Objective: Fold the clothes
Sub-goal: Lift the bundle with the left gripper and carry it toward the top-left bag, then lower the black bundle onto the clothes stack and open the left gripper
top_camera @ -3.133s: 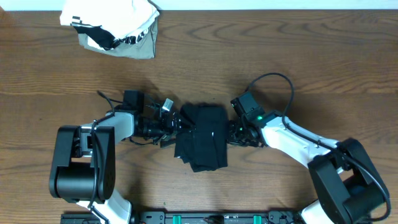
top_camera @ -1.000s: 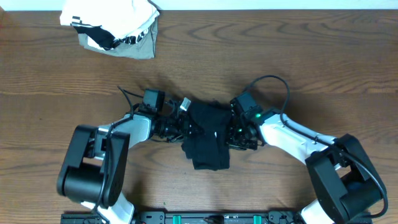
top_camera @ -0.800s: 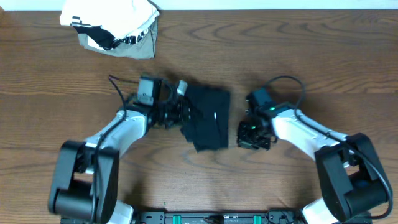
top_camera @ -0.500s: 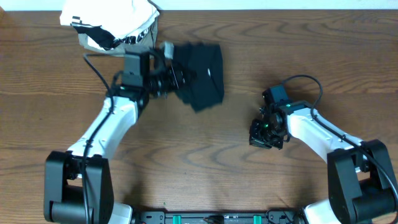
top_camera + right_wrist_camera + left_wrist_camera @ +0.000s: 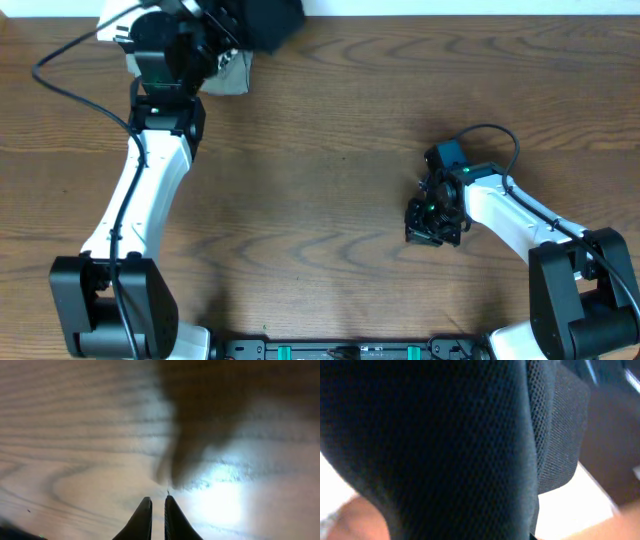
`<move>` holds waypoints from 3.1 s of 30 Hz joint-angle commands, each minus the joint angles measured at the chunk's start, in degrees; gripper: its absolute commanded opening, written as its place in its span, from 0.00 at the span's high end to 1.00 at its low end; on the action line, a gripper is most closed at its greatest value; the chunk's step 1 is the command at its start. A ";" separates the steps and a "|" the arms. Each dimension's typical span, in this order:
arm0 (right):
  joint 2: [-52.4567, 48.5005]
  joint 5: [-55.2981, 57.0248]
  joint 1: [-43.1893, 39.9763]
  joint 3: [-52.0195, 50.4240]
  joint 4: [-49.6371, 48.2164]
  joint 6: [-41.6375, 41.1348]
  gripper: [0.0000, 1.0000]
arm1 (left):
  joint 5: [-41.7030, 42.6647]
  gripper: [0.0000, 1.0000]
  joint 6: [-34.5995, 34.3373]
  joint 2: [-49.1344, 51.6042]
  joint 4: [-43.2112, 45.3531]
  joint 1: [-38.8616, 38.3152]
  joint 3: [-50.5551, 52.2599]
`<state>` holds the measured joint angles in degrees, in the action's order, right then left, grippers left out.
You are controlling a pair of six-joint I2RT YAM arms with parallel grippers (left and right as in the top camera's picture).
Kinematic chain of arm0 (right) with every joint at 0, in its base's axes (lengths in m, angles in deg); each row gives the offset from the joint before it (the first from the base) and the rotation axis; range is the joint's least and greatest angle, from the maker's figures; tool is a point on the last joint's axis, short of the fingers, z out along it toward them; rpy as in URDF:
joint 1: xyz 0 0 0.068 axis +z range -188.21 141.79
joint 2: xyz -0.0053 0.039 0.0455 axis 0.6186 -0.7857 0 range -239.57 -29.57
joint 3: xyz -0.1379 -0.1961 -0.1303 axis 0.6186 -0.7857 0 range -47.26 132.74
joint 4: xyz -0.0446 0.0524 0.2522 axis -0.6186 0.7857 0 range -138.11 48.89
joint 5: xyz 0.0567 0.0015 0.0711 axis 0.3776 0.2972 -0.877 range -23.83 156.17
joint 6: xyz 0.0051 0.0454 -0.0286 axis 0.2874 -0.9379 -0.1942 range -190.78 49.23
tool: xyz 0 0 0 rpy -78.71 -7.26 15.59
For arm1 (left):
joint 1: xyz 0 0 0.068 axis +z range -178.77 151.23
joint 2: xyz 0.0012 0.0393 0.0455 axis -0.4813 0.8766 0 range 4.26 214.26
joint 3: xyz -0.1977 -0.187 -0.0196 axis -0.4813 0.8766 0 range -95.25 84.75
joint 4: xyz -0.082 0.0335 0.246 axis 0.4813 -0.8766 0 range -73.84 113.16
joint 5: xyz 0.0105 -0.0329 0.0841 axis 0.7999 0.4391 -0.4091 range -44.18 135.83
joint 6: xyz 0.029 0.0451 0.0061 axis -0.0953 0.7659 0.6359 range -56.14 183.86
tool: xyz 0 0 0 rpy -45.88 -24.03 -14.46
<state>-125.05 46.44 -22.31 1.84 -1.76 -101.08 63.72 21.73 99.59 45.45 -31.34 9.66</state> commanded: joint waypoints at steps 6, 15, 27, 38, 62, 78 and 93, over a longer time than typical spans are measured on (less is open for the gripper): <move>0.87 0.00 -0.35 -0.24 3.74 2.16 0.91 | -11.93 0.94 -2.80 16.65 0.26 3.23 -21.24; 0.87 0.26 -0.35 -0.24 5.55 2.80 0.90 | -18.58 0.94 -5.84 29.11 -2.10 6.67 -31.67; 0.87 0.17 -0.35 -0.24 6.05 2.71 0.90 | -18.36 0.94 -7.96 37.62 -2.80 10.27 -31.67; 0.87 0.13 -0.35 -0.24 7.19 2.51 0.90 | -19.89 0.27 -3.45 40.85 -3.34 10.67 -31.67; 0.87 -0.07 -0.28 -0.24 7.19 3.50 0.89 | -18.38 0.02 5.62 19.02 -14.80 10.84 -31.67; 0.87 -0.26 -0.13 -0.24 6.80 4.24 0.89 | -20.33 0.02 25.81 32.72 -0.44 10.93 -31.67; 0.87 -0.24 -0.13 -0.24 7.15 4.22 0.88 | -22.34 0.02 30.08 37.68 4.98 12.72 -32.09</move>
<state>-125.03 46.44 -22.33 1.71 5.34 -97.43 41.14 50.36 141.75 49.38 -18.44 -21.46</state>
